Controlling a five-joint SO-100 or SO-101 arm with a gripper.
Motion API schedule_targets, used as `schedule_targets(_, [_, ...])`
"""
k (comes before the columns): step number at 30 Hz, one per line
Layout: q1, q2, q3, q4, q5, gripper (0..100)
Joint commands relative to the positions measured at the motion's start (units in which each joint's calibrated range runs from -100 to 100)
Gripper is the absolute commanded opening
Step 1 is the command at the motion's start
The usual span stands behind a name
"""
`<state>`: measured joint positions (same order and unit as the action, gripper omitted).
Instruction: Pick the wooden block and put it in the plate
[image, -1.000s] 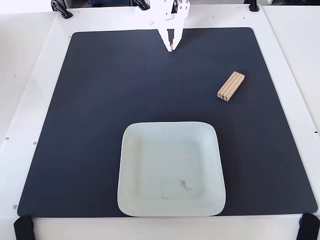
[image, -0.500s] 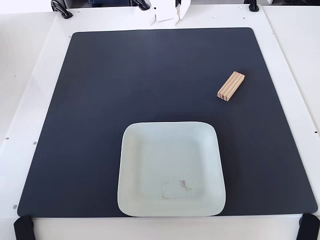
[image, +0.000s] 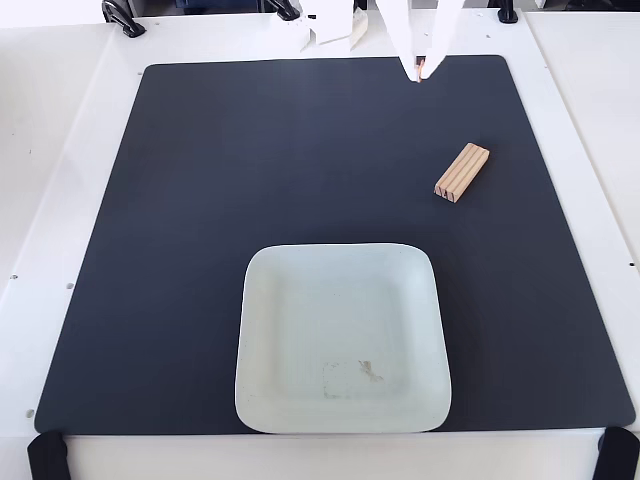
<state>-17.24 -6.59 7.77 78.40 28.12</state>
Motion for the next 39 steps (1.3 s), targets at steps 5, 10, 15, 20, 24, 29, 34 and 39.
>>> schedule_targets(5, [-3.25,7.10,-3.86,-0.67,-1.69,17])
schedule_targets(10, [-2.81,10.83,-1.52,-7.39,-5.11,17])
schedule_targets(15, [-3.14,13.20,0.64,-15.17,-5.69,18])
schedule_targets(20, [-3.81,15.24,2.17,-16.05,-6.12,18])
schedule_targets(24, [-3.81,17.78,1.63,-16.14,-6.76,18])
schedule_targets(29, [-5.38,20.07,1.36,-16.23,-6.65,18])
schedule_targets(34, [-6.28,20.49,1.27,-16.23,-6.81,18])
schedule_targets(39, [-6.84,21.08,-2.87,-16.14,-8.20,17])
